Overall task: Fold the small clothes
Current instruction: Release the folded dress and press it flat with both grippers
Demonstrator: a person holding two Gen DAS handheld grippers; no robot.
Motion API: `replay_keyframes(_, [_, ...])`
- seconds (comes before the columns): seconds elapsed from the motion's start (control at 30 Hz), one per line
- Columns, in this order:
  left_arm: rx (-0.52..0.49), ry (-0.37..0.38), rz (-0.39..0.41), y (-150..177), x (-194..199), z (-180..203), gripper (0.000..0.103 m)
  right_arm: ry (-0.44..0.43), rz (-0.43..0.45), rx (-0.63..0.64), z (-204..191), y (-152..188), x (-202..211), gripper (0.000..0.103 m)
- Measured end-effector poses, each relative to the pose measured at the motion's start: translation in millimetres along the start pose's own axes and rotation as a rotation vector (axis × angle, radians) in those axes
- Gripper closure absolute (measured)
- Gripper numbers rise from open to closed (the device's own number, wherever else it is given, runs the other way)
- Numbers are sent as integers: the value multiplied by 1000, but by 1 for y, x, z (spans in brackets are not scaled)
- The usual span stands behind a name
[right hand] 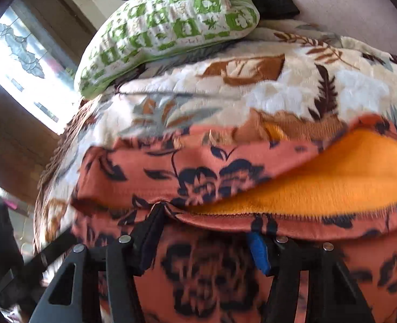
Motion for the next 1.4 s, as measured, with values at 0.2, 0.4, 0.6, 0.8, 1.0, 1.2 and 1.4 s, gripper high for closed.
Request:
replay_keyframes(0.2, [16,2,39,-13,9,-7,10,-11,202,-238,43,-82,18,42])
replay_keyframes(0.4, [23,-84,35,-22,6,-10,10,71,187,-115,67,-16,73,42])
replay_keyframes(0.6, [-62,-287,20,-18,-7,-3,9,203,188,-236,146,98,125,42])
replay_keyframes(0.8, [-184,-383,111,-1,18,27,9,212,158,-245,177,152,147,58])
replay_keyframes(1.0, [-357,-341,70,24,12,68,9,196,203,-349,203,166,165,53])
replay_keyframes(1.2, [-406,-513,-46,35,-22,66,3,199,181,-407,210,167,159,52])
replay_keyframes(1.4, [-344,-469,12,39,-22,57,0,51,250,-322,180,153,167,52])
Point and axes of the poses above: each gripper's, at about its wrist camera, not at the fingertips, and x roughly against the way its jaws point, z to its right, y to its underside, the point moved 4 cm from there along -x, roughly the way its jaws point, and after that the axes turned 6 degrees about -z, right-handed, at the moved point
